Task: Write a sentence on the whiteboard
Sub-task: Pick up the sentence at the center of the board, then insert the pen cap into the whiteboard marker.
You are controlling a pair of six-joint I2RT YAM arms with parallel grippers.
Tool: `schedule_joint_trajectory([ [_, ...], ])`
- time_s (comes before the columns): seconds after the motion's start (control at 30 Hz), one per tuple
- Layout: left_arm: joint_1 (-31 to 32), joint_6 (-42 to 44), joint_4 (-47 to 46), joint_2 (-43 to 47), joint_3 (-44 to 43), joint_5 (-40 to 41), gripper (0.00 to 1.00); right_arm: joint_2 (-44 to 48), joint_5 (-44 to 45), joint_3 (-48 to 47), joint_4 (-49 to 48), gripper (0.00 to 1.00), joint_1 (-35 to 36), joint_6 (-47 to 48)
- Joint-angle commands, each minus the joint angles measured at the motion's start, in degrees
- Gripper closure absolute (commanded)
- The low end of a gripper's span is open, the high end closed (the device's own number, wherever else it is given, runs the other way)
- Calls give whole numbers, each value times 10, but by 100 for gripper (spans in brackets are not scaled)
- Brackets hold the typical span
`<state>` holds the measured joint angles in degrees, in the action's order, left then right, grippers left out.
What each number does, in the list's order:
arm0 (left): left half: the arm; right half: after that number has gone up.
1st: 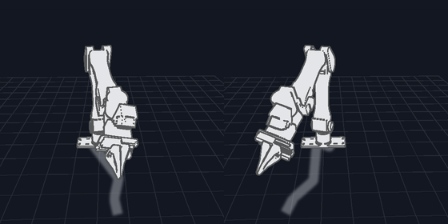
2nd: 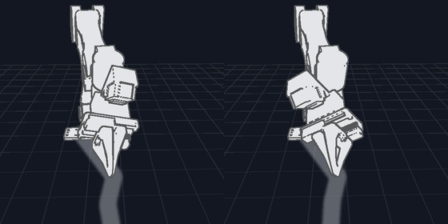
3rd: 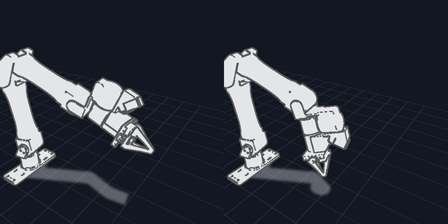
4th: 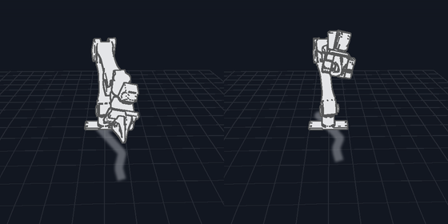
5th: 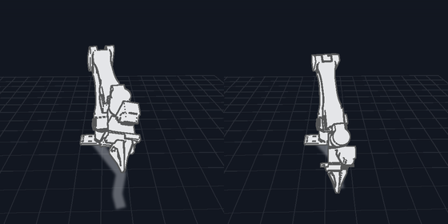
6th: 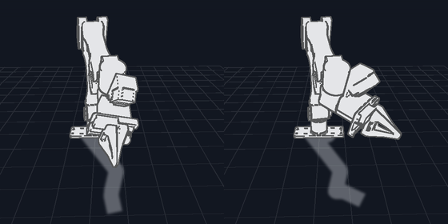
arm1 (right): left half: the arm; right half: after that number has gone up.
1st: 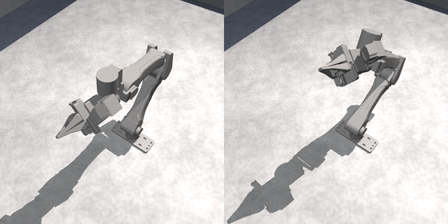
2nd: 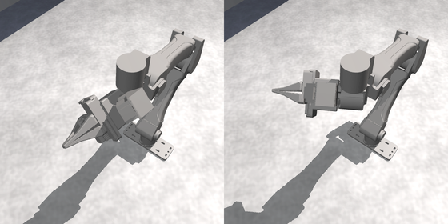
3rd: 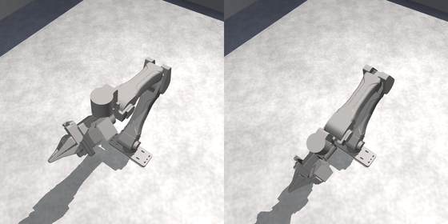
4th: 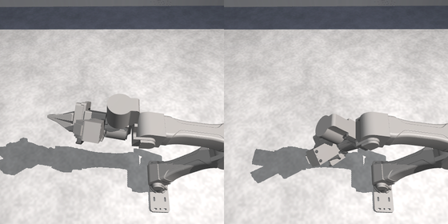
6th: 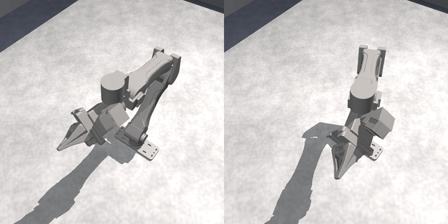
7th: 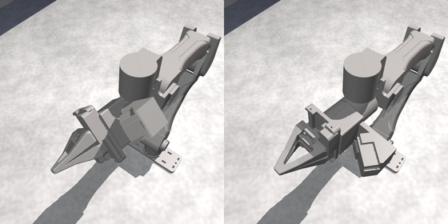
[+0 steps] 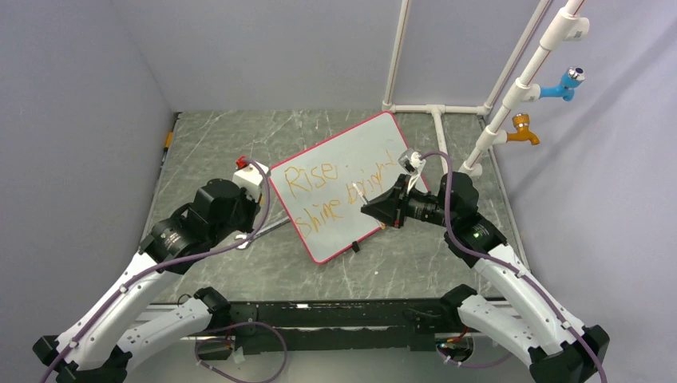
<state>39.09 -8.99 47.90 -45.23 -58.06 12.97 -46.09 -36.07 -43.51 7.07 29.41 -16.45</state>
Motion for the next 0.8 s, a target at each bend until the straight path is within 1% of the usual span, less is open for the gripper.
schedule_joint_trajectory([
  [0.0,2,197,-79,2,-28,45,100,-16,-51,-42,-16,100,14,4],
  [0.07,1,255,-125,2,-30,39,100,-29,-64,-50,-6,100,23,10],
  [0.17,2,331,-167,-7,-36,20,100,-49,-73,-64,21,100,42,28],
  [0.23,2,390,-185,-9,-33,-15,100,-59,-76,-69,35,100,52,39],
  [0.37,1,526,-228,5,1,-106,100,-77,-82,-79,58,100,69,61],
  [0.47,1,626,-197,5,-2,-173,100,-92,-86,-84,62,100,83,67],
  [0.57,1,667,-171,-4,-14,-215,100,-108,-87,-88,61,100,99,71],
  [0.63,2,700,-150,-8,-22,-265,100,-116,-86,-91,60,100,111,74],
  [0.77,2,744,-142,-12,-16,-330,100,-129,-89,-94,58,100,128,78],
])
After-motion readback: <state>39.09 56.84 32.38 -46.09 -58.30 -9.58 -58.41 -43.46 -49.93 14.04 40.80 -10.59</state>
